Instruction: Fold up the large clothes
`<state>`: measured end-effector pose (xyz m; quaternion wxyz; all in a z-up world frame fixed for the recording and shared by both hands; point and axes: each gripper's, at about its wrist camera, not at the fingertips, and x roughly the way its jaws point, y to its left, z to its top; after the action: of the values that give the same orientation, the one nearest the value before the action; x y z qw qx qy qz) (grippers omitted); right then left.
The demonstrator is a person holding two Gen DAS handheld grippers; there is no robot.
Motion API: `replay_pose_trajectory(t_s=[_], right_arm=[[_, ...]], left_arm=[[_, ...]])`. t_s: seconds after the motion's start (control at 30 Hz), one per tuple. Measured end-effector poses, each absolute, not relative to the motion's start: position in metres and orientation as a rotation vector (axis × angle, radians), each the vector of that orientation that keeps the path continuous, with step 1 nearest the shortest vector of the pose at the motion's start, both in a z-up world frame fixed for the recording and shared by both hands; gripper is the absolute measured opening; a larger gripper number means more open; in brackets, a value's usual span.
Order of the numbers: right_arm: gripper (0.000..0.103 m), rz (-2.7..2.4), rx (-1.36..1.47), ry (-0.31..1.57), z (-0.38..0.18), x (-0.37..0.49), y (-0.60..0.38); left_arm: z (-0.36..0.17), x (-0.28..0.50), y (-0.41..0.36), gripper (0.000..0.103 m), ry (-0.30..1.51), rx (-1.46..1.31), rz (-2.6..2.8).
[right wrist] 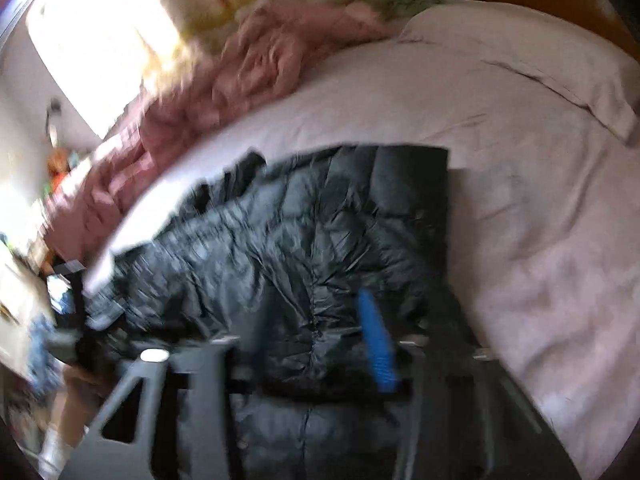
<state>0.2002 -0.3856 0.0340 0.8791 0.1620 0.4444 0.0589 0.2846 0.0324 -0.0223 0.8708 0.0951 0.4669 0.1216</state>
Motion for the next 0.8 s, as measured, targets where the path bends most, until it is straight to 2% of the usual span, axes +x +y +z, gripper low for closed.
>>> replay_pose_trajectory(t_s=[0.07,0.17,0.5,0.57,0.67,0.8], right_arm=[[0.021,0.113,0.301,0.972,0.021,0.211,-0.38],[0.016,-0.073,0.248,1.071,0.0,0.221,-0.386],[0.016,-0.068,0.19,0.918,0.028,0.199,-0.39],[0.016,-0.039,0.142,0.86,0.042,0.19,-0.38],[0.025,0.008,0.146,0.813,0.054,0.177,-0.371],[0.026,0.055,0.193,0.768,0.064,0.167,-0.367]], left_arm=[[-0.012,0.282,0.039,0.063,0.975,0.15,0.237],[0.01,0.276,0.049,0.07,0.965,0.072,0.191],[0.086,0.213,0.085,0.079,0.764,-0.033,0.118],[0.093,0.196,0.092,0.08,0.738,-0.048,0.104],[0.096,0.171,0.1,0.083,0.686,-0.046,0.106],[0.091,0.143,0.106,0.083,0.545,-0.016,0.15]])
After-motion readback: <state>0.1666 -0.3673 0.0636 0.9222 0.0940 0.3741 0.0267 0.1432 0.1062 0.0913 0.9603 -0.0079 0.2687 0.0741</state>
